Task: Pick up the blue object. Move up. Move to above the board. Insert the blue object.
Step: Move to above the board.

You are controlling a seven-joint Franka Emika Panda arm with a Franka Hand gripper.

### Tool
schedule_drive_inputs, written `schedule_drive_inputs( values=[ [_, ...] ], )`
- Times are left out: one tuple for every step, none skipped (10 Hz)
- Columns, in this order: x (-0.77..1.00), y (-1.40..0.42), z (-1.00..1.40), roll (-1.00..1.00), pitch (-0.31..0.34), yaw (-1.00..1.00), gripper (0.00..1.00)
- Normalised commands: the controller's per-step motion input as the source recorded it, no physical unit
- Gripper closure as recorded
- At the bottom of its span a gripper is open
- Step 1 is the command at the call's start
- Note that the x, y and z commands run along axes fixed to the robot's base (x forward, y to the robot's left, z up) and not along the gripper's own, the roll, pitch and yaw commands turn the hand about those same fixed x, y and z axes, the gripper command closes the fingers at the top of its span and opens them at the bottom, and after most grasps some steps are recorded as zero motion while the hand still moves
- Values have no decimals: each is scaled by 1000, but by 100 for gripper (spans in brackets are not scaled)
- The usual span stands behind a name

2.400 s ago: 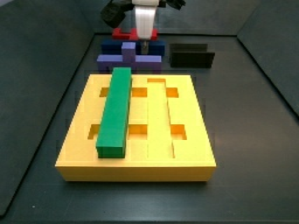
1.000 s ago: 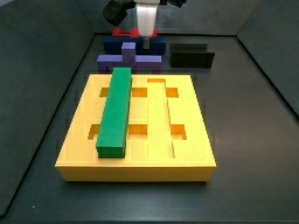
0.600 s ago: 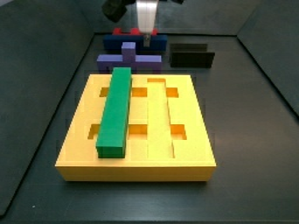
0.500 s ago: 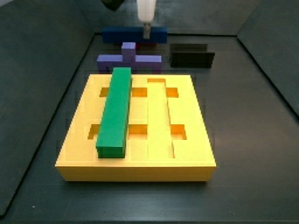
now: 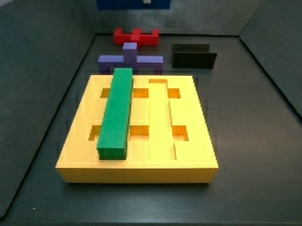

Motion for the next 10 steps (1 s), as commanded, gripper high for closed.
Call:
schedule_drive_inputs(
  values=[
    [9, 1, 1400, 1, 29, -1, 100],
    [-9, 5, 1400, -7, 66, -1, 100],
    [-8, -10, 1400, 23, 63, 4, 100],
    [27, 7, 536, 9, 74, 2, 100],
    [1, -1400, 180, 15, 39, 1000, 100],
    [0, -1400, 166, 17, 37, 1000, 100],
    [-14, -1400, 175, 23, 34, 1000, 100],
    [-17, -1400, 169, 15, 32, 1000, 100],
    [-5, -1400, 173, 16, 35, 1000, 100],
    [-5, -1400, 175, 15, 38, 1000, 100]
  ],
)
